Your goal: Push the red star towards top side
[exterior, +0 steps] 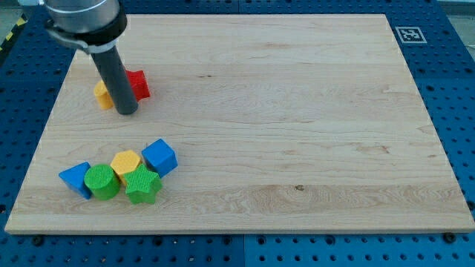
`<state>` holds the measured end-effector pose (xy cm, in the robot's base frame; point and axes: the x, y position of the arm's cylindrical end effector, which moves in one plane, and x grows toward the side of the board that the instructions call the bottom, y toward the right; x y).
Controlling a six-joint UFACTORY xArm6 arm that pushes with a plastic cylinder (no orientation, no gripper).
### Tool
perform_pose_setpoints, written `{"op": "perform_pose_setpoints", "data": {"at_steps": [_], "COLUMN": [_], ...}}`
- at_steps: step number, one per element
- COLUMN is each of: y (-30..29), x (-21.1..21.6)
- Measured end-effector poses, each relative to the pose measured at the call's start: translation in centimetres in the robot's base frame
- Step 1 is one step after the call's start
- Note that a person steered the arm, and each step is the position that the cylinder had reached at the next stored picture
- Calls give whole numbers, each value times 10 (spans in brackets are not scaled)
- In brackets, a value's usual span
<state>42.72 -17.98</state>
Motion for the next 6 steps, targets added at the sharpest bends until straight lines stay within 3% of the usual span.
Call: {"op": "perform_pose_setpoints", "data": {"at_steps": [2,5,6], "y": [5,70,59], "x": [-35,-90,-100]}}
